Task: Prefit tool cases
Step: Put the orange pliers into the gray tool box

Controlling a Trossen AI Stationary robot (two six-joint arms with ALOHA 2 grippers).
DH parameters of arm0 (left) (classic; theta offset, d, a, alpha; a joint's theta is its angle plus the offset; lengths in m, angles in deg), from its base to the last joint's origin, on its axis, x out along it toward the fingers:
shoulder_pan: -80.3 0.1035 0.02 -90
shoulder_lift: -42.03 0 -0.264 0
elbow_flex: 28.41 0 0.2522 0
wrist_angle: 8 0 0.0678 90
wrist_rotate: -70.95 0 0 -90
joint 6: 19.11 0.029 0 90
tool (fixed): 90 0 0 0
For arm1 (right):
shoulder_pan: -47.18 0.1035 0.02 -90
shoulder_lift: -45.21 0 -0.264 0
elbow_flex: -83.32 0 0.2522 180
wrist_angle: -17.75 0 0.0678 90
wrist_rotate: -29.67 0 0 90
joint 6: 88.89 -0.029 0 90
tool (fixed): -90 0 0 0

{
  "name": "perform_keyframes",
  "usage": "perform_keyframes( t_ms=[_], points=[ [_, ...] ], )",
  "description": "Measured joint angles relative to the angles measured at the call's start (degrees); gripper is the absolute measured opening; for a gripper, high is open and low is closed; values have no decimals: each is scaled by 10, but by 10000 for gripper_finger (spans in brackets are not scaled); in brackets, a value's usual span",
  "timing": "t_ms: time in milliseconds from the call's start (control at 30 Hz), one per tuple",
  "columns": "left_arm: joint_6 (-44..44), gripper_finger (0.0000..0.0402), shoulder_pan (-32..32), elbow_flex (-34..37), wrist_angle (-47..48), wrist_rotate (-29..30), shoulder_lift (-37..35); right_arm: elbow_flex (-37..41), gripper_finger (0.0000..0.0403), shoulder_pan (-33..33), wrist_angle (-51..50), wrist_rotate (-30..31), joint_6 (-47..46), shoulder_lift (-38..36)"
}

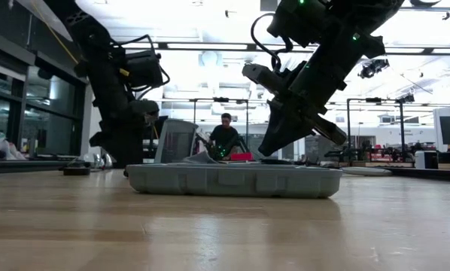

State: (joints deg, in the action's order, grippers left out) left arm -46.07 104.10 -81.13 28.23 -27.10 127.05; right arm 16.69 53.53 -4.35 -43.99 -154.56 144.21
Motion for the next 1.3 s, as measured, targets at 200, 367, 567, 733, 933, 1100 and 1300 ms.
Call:
perform_keyframes(
  t_ms=[200, 367, 567, 733, 933, 1100, 1300],
  points=[
    [3, 159, -21, -2, 1, 47, 3, 0, 0, 0, 0, 0, 1, 0],
    [52, 159, -12, -3, 1, 150, 12, 0, 0, 0, 0, 0, 1, 0],
    [78, 158, 53, -8, 13, 76, 12, 0, 0, 0, 0, 0, 0, 0],
    [82, 158, 78, -32, 33, 60, 14, 0, 0, 0, -1, 0, 0, 0],
    [82, 158, 81, -44, 36, 16, 13, 0, 0, 0, -4, 0, 1, 0],
    [80, 158, 81, -45, 36, -20, 12, 0, 0, 0, -7, 0, 1, 0],
    [47, 158, 60, -45, 26, -27, 12, 0, 0, 0, -14, 0, 1, 0]
  ],
)
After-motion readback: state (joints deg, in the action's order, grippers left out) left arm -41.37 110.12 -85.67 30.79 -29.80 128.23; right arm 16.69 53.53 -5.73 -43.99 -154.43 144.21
